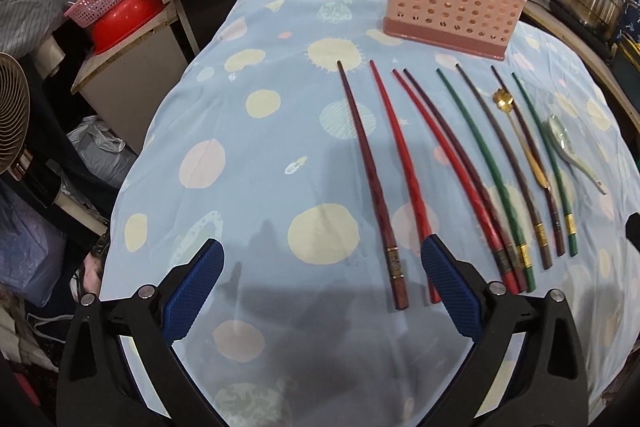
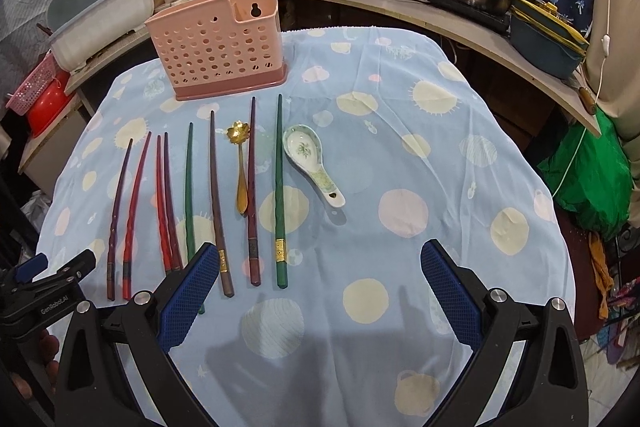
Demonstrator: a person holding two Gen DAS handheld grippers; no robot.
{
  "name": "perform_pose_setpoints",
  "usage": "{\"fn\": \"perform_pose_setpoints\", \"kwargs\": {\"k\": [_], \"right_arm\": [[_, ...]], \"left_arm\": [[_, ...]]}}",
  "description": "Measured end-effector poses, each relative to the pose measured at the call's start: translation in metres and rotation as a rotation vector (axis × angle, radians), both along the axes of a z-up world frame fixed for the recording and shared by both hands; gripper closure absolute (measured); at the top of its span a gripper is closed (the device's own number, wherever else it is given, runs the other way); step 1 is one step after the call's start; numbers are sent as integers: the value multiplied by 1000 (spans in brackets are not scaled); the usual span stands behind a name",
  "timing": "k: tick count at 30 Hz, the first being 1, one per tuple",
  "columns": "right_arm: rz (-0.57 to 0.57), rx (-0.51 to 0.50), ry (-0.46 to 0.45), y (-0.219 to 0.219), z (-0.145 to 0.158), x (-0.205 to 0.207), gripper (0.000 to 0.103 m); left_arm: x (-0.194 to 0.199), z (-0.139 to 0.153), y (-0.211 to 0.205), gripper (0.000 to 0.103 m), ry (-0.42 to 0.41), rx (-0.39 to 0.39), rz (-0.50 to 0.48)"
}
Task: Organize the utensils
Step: 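Close the left gripper on a dark red chopstick while the right gripper closes on the white spoon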
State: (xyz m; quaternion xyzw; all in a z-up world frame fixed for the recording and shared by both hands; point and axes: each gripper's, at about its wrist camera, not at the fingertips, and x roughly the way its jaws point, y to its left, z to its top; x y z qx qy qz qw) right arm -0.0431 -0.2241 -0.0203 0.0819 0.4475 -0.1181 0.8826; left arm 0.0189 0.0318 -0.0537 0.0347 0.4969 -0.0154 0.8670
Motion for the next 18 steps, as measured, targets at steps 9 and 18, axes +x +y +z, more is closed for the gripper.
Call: {"fn": "perform_pose_setpoints", "kwargs": {"k": [9,18], "right_arm": [[6,-2,27,1,-8,9,7],[13,2,35,4,-11,10,10]], "left_arm": [[3,-22,-8,28,48,-2,-48],[-2,-26,-11,47,62,-35,-79]]}}
